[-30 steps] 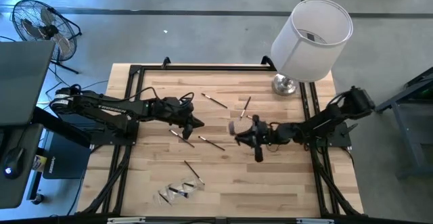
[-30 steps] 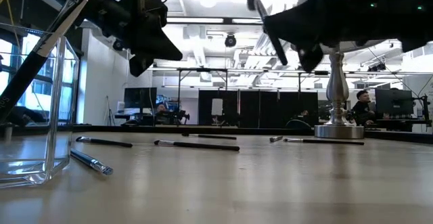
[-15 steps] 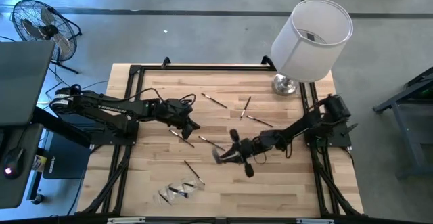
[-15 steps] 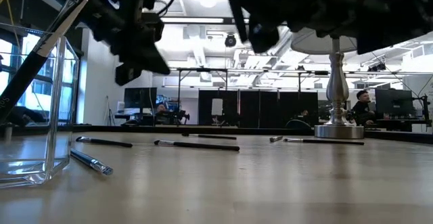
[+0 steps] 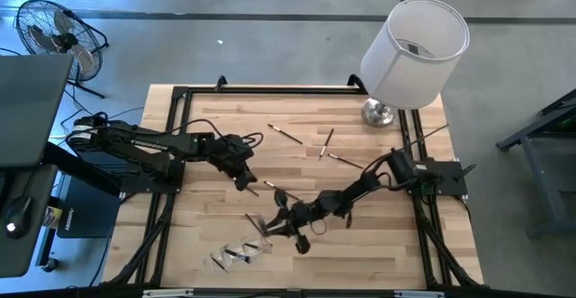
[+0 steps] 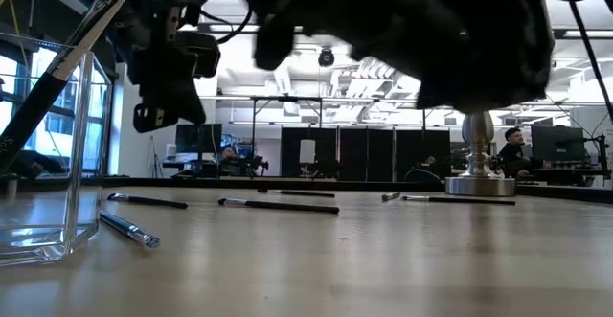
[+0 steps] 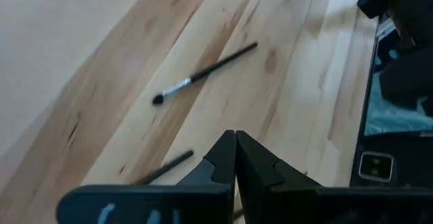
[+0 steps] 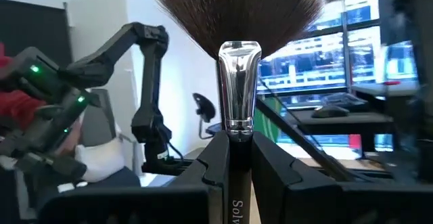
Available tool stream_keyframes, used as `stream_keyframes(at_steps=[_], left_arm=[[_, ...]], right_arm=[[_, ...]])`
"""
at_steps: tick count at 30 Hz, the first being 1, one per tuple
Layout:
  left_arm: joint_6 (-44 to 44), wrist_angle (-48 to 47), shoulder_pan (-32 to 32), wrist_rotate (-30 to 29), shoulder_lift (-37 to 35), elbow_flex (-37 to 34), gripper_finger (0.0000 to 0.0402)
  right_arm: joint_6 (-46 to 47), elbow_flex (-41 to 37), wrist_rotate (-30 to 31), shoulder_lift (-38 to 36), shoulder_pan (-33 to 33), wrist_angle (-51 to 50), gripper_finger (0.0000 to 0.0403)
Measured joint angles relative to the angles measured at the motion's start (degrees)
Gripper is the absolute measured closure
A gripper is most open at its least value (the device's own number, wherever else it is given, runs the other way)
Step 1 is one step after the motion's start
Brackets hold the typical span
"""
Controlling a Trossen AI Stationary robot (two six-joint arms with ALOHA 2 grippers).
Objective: Pick & Place Makeup Supplies
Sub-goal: Put the silver makeup brush into the transparent organizer
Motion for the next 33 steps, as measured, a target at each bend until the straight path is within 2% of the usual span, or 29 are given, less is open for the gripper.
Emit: stream_keyframes(at_steps=[6, 16, 23, 33], left_arm=[[1.68, -2.49, 0.00, 1.52, 0.00, 0.00, 0.0401], [4.38, -2.67, 0.00, 1.96, 0.00, 0.00, 0.0401], [5.58, -2.67, 0.02, 1.89, 0.00, 0.00, 0.0401], [5.58, -2.67, 0.02, 1.85, 0.00, 0.00, 0.0401]], right_arm=[[1.00, 7.61, -1.19, 4.54, -0.04, -4.14, 0.0370], [0.43, 11.56, 0.12, 5.14, -0.04, -18.13, 0.0367], [2.73, 11.62, 0.08, 5.14, -0.04, -18.56, 0.0310], [3.54, 11.62, -0.67, 4.97, -0.41, -16.06, 0.0305]])
